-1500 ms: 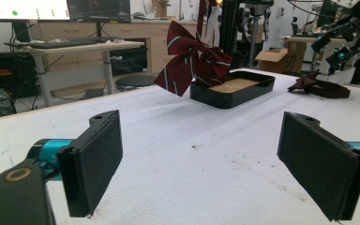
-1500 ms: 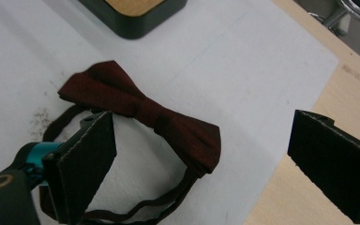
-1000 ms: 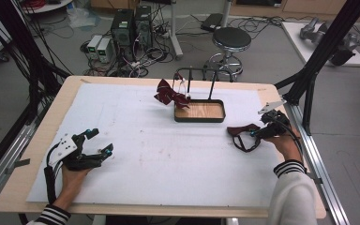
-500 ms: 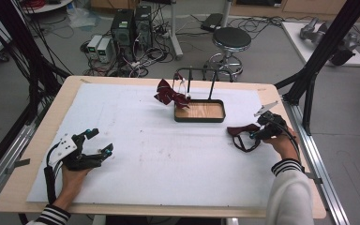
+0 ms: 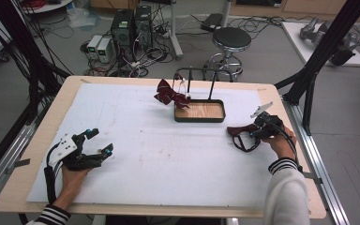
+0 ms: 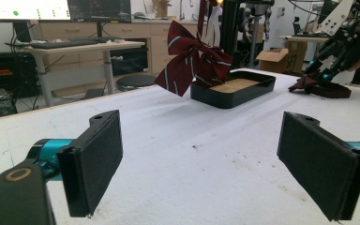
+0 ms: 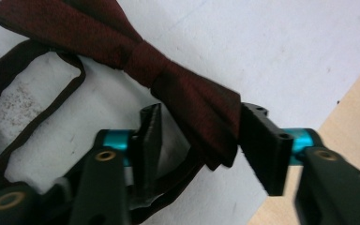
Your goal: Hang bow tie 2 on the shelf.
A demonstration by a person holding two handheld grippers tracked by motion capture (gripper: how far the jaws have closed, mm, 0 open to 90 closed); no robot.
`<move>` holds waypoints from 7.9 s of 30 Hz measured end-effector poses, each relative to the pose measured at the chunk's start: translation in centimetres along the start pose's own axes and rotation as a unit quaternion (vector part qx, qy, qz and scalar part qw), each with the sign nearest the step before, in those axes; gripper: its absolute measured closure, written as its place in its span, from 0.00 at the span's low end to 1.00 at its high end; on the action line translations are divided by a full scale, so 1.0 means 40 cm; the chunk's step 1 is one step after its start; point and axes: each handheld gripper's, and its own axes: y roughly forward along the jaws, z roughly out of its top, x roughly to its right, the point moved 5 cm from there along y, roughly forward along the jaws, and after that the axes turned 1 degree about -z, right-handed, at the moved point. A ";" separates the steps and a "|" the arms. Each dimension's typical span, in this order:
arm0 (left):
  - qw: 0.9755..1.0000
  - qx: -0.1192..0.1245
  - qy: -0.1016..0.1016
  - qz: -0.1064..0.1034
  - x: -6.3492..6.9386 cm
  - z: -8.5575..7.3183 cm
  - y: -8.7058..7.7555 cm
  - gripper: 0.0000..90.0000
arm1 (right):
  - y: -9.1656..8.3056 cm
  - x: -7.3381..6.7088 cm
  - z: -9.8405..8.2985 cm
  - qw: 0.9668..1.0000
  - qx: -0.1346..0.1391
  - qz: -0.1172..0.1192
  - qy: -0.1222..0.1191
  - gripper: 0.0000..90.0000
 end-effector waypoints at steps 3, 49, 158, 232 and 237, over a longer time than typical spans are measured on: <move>1.000 -0.001 0.001 0.000 0.000 0.000 0.000 0.17 | 0.000 -0.001 0.005 1.000 0.002 -0.004 -0.006 0.64; 1.000 0.000 0.005 0.003 0.002 0.000 0.000 0.17 | -0.068 -0.024 0.018 0.994 0.106 0.005 0.026 0.93; 1.000 0.002 0.003 0.003 0.000 0.000 -0.001 0.17 | -0.155 -0.140 0.387 0.909 0.354 -0.018 0.220 0.93; 1.000 0.003 -0.001 0.002 0.000 0.000 -0.001 0.17 | -0.043 -0.106 0.412 0.896 0.347 -0.040 0.276 0.89; 1.000 0.003 0.000 0.002 0.000 0.000 -0.001 0.17 | -0.042 -0.106 0.411 0.900 0.342 -0.042 0.269 0.88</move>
